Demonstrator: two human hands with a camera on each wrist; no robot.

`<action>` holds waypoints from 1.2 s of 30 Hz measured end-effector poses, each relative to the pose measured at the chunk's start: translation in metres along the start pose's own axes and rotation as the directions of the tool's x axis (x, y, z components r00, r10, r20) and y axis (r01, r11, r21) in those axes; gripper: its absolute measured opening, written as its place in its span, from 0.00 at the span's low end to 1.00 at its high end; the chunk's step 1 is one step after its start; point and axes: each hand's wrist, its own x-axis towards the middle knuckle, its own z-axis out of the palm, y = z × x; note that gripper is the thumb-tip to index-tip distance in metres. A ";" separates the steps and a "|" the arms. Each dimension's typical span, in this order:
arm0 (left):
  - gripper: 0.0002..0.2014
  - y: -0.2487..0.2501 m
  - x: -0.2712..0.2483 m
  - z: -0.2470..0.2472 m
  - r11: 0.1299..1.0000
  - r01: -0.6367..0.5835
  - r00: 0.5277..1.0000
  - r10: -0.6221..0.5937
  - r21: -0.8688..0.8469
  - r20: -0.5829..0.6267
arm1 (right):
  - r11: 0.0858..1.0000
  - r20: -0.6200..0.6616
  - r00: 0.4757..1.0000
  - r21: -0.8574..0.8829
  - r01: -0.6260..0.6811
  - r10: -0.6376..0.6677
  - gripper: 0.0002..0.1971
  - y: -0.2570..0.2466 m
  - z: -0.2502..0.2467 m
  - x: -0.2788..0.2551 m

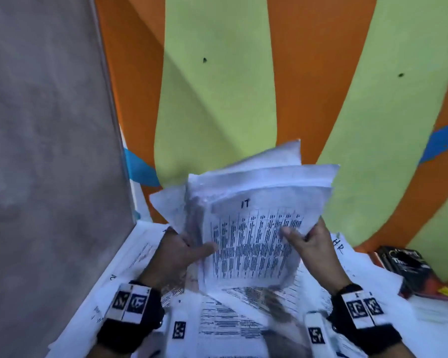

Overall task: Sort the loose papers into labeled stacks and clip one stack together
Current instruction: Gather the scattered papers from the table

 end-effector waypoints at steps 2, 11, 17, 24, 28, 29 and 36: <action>0.17 -0.004 0.005 0.007 0.994 -0.018 0.996 0.028 -0.110 0.090 | 0.997 -0.005 0.998 -0.039 -0.067 0.067 0.42 0.006 0.004 -0.004; 0.23 0.014 0.011 0.031 0.995 -0.065 0.997 0.068 -0.069 0.035 | 0.946 -0.187 0.938 -0.202 0.254 -0.292 0.54 -0.033 -0.001 0.004; 0.23 0.006 0.018 0.043 0.998 -0.016 0.998 0.020 -0.062 0.067 | 0.890 -0.063 0.940 -0.350 0.293 -0.334 0.29 -0.046 -0.011 0.020; 0.25 0.000 0.008 0.054 0.994 -0.044 0.999 0.044 -0.100 -0.005 | 0.998 -0.078 0.995 0.009 -0.058 0.059 0.15 0.000 -0.010 0.008; 0.32 0.019 0.013 0.055 0.986 -0.128 0.992 0.125 -0.109 -0.034 | 0.997 -0.155 0.985 -0.036 0.072 -0.077 0.12 -0.019 -0.005 0.002; 0.31 0.024 0.012 0.055 0.981 -0.160 0.986 0.155 -0.113 -0.056 | 0.994 -0.157 0.982 -0.018 0.108 -0.109 0.10 -0.025 -0.005 0.001; 0.18 0.001 0.000 0.080 1.000 0.009 0.999 -0.008 -0.019 0.031 | 0.967 -0.060 0.984 -0.181 -0.178 0.170 0.08 0.033 0.004 -0.018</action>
